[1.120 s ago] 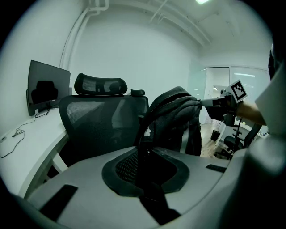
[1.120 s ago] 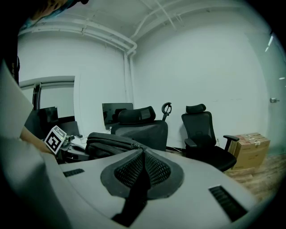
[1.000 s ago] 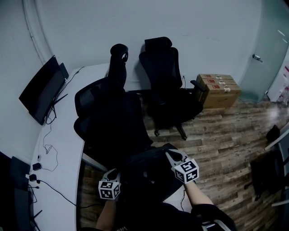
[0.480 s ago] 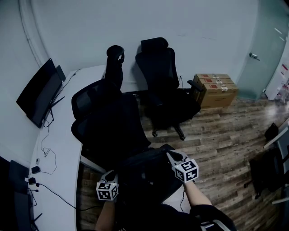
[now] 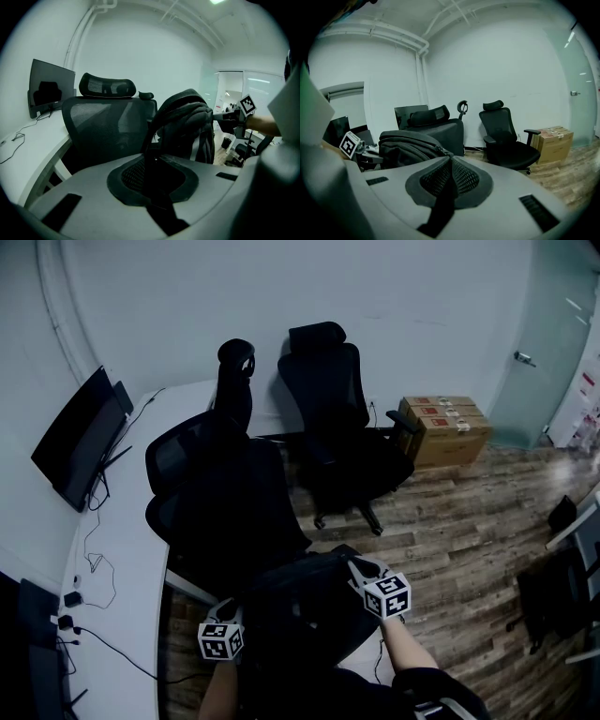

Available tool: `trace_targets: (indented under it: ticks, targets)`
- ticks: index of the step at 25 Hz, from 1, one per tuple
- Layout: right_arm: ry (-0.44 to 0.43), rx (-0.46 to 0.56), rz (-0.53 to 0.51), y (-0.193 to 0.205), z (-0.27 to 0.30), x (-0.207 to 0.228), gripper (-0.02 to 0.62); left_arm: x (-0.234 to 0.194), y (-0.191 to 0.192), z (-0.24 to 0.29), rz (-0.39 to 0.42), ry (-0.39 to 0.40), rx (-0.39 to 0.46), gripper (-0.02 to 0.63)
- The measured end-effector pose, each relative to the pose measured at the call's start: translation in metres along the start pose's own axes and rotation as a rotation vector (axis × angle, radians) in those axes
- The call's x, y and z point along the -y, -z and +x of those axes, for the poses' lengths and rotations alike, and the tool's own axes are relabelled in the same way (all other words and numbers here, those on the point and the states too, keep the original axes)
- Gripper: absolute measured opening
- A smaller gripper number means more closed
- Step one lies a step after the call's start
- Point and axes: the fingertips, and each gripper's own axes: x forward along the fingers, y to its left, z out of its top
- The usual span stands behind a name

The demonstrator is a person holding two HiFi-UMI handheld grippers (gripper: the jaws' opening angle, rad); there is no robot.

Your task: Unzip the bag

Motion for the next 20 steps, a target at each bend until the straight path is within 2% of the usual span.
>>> trace_targets:
  ticks: [20]
  targets:
    - [0.045, -0.066, 0.057, 0.015, 0.029, 0.012, 0.049, -0.017, -0.008, 0.013, -0.047, 0.016, -0.001, 0.057]
